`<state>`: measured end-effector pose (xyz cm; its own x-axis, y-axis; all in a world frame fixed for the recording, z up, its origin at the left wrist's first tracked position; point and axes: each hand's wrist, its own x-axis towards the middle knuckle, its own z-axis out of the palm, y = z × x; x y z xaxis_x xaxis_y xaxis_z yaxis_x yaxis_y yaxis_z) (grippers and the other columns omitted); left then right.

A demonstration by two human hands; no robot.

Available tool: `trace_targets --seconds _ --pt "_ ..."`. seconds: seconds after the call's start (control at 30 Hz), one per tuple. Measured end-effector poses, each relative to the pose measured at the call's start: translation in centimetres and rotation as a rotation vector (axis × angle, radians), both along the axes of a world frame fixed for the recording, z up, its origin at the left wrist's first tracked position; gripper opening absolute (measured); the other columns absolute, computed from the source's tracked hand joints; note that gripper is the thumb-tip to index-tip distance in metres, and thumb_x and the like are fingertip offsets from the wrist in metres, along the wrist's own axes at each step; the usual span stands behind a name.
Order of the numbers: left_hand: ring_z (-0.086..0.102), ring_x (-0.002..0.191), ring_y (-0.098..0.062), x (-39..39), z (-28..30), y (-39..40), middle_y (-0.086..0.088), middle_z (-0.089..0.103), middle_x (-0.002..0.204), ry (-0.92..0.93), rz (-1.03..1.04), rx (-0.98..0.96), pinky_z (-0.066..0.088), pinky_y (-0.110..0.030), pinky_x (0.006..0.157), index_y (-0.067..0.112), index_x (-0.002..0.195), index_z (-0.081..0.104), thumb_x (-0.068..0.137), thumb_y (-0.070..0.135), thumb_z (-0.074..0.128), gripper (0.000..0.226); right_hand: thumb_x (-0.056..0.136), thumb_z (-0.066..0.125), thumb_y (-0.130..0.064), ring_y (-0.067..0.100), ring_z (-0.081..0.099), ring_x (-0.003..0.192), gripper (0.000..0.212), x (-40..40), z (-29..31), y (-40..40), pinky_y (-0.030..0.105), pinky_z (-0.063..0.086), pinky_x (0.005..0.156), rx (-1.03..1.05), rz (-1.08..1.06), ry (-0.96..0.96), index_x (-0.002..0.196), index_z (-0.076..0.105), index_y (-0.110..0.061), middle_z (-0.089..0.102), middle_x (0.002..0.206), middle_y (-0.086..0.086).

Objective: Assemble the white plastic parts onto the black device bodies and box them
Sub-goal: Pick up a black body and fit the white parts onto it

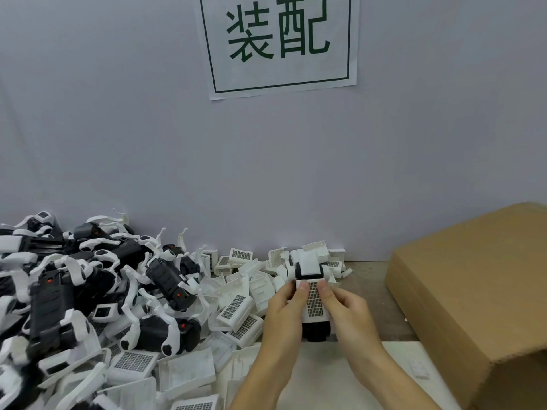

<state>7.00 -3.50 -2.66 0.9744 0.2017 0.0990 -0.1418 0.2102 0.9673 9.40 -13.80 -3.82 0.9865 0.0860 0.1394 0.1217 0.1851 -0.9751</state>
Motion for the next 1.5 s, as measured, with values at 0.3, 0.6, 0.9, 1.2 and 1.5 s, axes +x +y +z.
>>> trace_targets --seconds 0.3,0.6,0.9,1.2,1.5 --pt "0.075 0.082 -0.020 0.06 0.01 0.15 -0.005 0.079 0.086 0.005 0.102 0.115 0.058 -0.031 0.072 0.015 0.092 0.077 0.103 0.019 0.054 0.026 0.097 0.060 -0.032 0.025 0.075 0.081 0.030 0.19 -0.12 0.23 0.045 0.061 0.075 -0.085 -0.060 -0.014 0.092 0.074 -0.007 0.077 0.082 0.008" --pt "0.075 0.080 -0.025 0.12 -0.06 0.04 -0.008 0.078 0.082 -0.008 0.169 0.170 0.058 -0.040 0.073 0.012 0.087 0.078 0.102 0.024 0.057 0.029 0.087 0.060 -0.048 0.016 0.075 0.076 0.043 0.19 -0.21 0.34 0.026 0.055 0.064 -0.086 -0.058 -0.028 0.087 0.075 -0.008 0.078 0.079 0.004" --pt "0.073 0.076 -0.006 0.13 -0.05 -0.34 0.002 0.078 0.084 0.070 0.027 0.098 0.053 -0.016 0.063 0.011 0.092 0.075 0.100 0.031 0.059 0.027 0.097 0.057 -0.040 0.018 0.076 0.082 0.035 0.43 -0.38 0.16 0.038 0.061 0.074 0.046 -0.100 -0.003 0.091 0.079 -0.014 0.078 0.085 0.005" --pt "0.062 0.065 -0.004 0.26 -0.10 0.38 0.001 0.071 0.076 0.072 0.162 0.344 0.043 -0.012 0.056 0.010 0.087 0.072 0.100 0.038 0.058 0.033 0.098 0.062 -0.019 0.009 0.073 0.083 0.022 0.48 -0.18 -0.04 0.020 0.056 0.071 -0.137 -0.119 -0.131 0.083 0.076 -0.026 0.078 0.083 -0.008" --pt "0.075 0.082 -0.010 -0.02 0.02 0.11 0.000 0.079 0.087 0.091 0.032 0.130 0.052 -0.017 0.064 0.015 0.094 0.079 0.098 0.023 0.063 0.018 0.100 0.057 -0.032 0.014 0.075 0.087 0.028 0.44 -0.13 -0.32 0.035 0.058 0.079 -0.025 -0.092 -0.037 0.088 0.082 -0.023 0.079 0.089 -0.001"
